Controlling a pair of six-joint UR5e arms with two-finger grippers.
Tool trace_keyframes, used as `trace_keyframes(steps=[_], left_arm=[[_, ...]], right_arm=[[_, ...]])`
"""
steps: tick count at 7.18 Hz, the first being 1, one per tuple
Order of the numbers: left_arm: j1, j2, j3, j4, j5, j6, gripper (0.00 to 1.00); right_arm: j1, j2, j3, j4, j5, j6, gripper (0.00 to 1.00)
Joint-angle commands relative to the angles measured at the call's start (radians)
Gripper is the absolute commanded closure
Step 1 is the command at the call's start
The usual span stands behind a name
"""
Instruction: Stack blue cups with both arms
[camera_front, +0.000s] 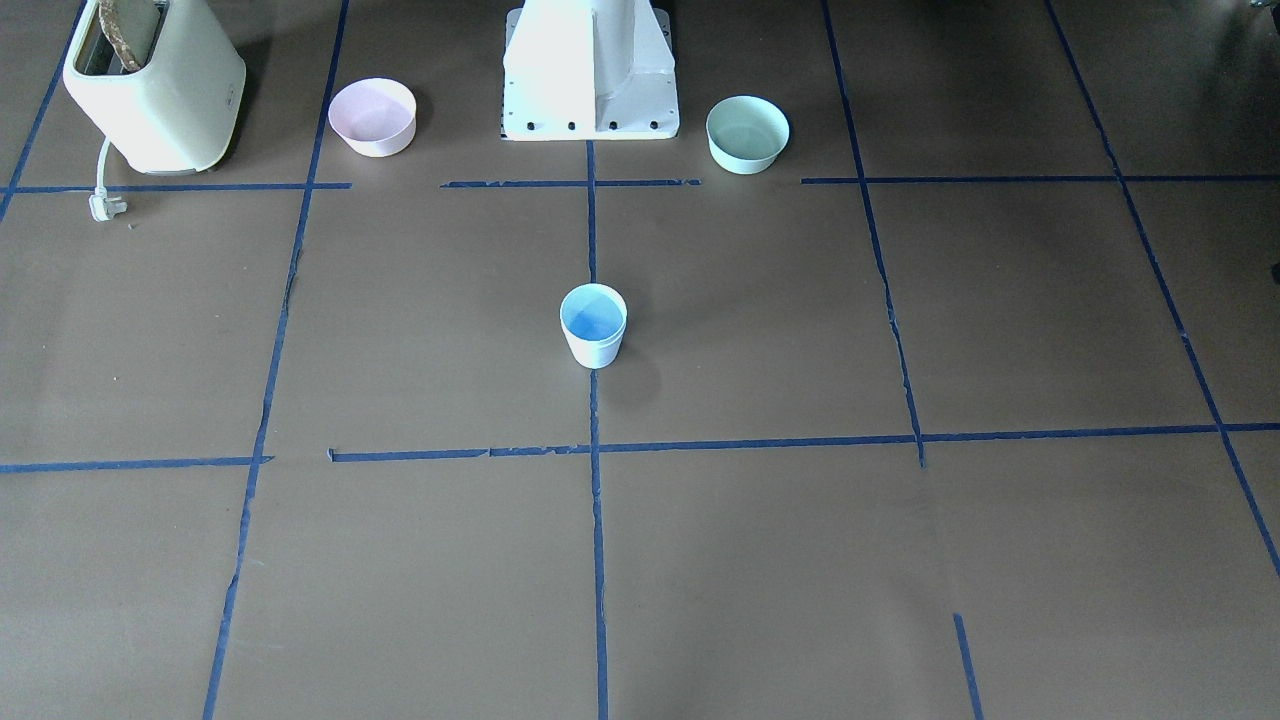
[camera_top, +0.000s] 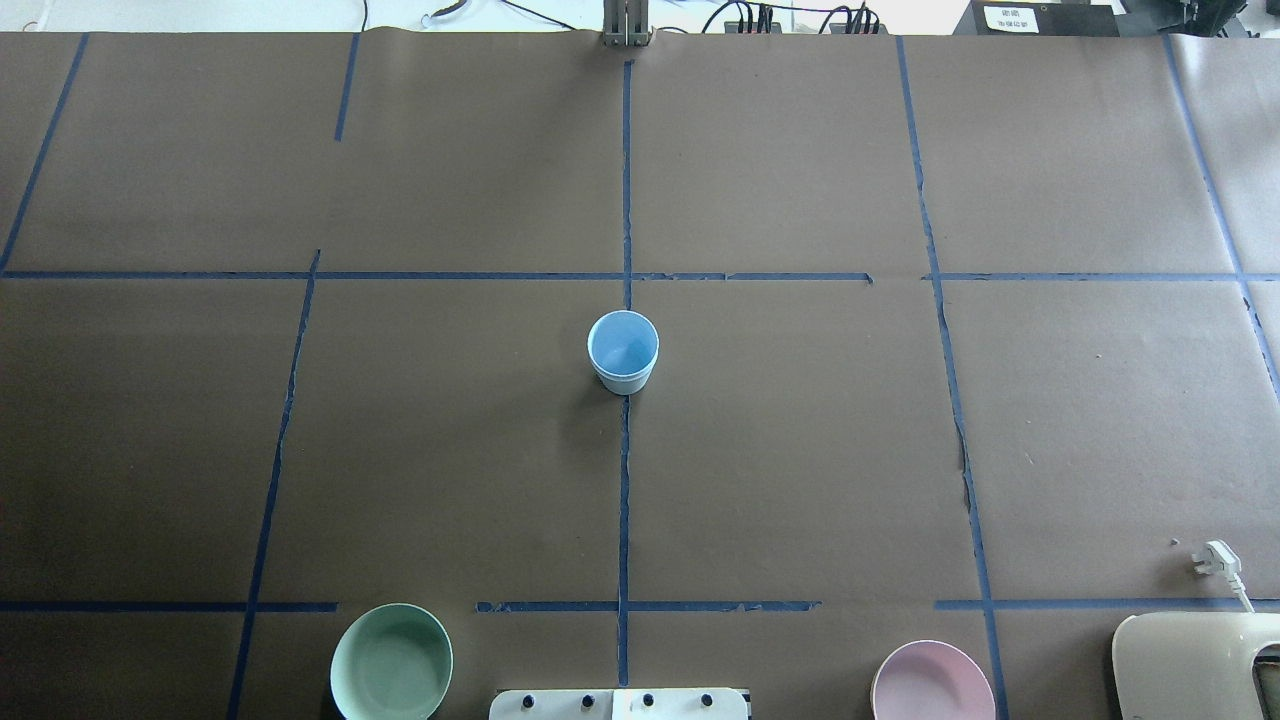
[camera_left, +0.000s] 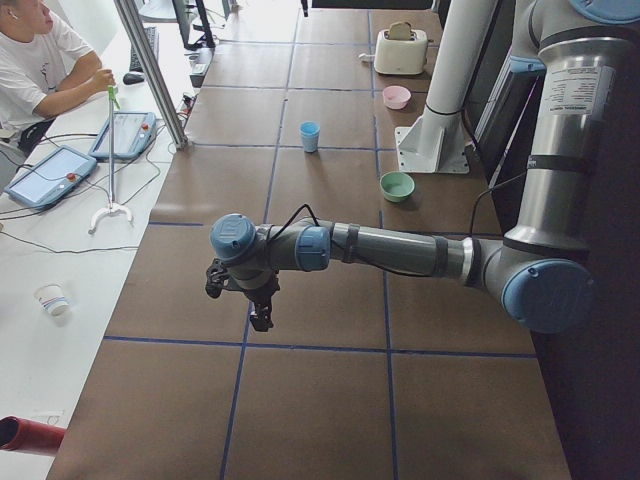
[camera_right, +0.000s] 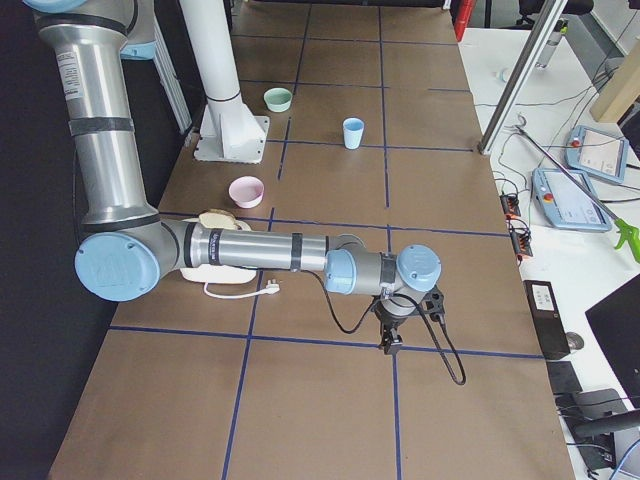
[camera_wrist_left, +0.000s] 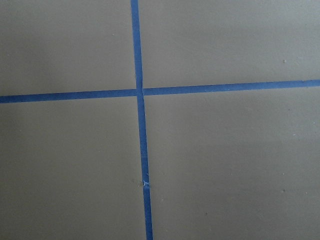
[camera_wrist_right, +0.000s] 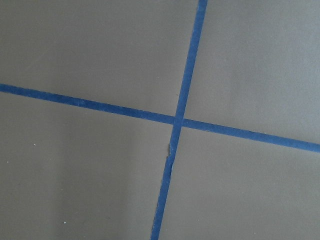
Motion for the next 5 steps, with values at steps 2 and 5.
trace_keyframes(steps=[2, 5], left_arm=[[0.002, 0.0, 0.003, 0.0, 0.013, -0.033, 0.0], [0.0, 0.001, 0.034, 0.0, 0.016, -0.033, 0.0]], right_arm=[[0.002, -0.003, 0.002, 0.001, -0.002, -0.004, 0.0], [0.002, -0.001, 0.012, 0.0, 0.0, 0.004, 0.0]])
